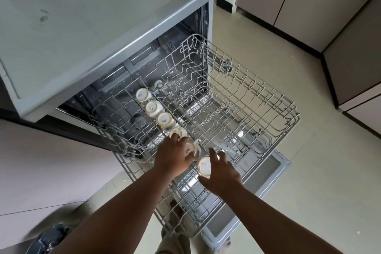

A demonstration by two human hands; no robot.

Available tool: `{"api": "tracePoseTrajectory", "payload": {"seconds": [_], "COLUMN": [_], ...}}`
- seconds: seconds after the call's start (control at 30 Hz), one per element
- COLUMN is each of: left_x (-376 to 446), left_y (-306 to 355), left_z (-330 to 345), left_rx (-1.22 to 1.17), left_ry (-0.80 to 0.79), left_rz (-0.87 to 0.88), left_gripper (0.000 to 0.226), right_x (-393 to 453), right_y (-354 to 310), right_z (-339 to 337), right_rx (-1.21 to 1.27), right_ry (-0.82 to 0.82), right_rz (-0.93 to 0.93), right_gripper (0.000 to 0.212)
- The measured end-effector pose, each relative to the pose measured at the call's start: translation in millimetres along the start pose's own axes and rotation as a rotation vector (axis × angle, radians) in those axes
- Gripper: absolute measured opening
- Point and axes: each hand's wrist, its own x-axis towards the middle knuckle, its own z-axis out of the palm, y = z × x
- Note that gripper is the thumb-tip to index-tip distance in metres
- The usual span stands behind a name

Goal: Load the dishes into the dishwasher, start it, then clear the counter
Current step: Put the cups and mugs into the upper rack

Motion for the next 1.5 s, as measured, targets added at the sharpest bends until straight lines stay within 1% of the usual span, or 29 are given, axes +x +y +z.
{"api": "tracePoseTrajectory", "payload": {"seconds": [0.07,0.17,0.3,0.4,0.53,0.6,0.73,0.83,0.97,1.07,1.2,1.27,1.4,1.5], "left_x": [-8,-22,-49,-75,-114,-135,-177,-207,-251,-295,-363,-390,-428,-440], "left_y": [-2,-7,-18,-31,-56,-69,-92,-117,-162,-201,-258,-287,-336,-361], "left_z": [-7,-19,-36,-51,-68,-79,-109,-128,-149,-160,-170,-176,-191,-201], "left_rx": [0.02,0.042,0.045,0.018,-0.058,-0.095,-0.102,-0.104,-0.103,-0.133,-0.144,-0.148,-0.198,-0.212], "left_ry": [0.035,0.071,0.139,0.121,0.16,0.193,0.256,0.345,0.364,0.408,0.466,0.47,0.499,0.555], "left_rz": [-0.003,-0.015,-0.072,-0.112,-0.132,-0.17,-0.269,-0.322,-0.41,-0.467,-0.554,-0.611,-0.687,-0.706], "left_gripper": [0.052,0.054,0.062,0.074,0.068,0.069,0.08,0.088,0.085,0.097,0.099,0.093,0.09,0.091], "right_x": [-5,-12,-24,-35,-54,-63,-83,-100,-125,-148,-178,-191,-213,-218], "right_y": [-2,-6,-18,-33,-68,-92,-146,-189,-252,-304,-378,-413,-471,-499], "right_z": [-8,-21,-37,-48,-61,-66,-74,-74,-66,-52,-22,-8,10,11], "right_rx": [-0.025,-0.075,-0.18,-0.254,-0.333,-0.365,-0.396,-0.434,-0.457,-0.434,-0.409,-0.396,-0.362,-0.365], "right_ry": [0.008,0.02,0.034,0.07,0.104,0.135,0.164,0.21,0.293,0.347,0.359,0.369,0.392,0.411], "right_rz": [-0.002,-0.019,-0.056,-0.103,-0.183,-0.234,-0.338,-0.422,-0.52,-0.571,-0.621,-0.66,-0.726,-0.762], "right_gripper": [0.095,0.094,0.093,0.093,0.094,0.095,0.096,0.095,0.094,0.093,0.098,0.1,0.098,0.096]}}
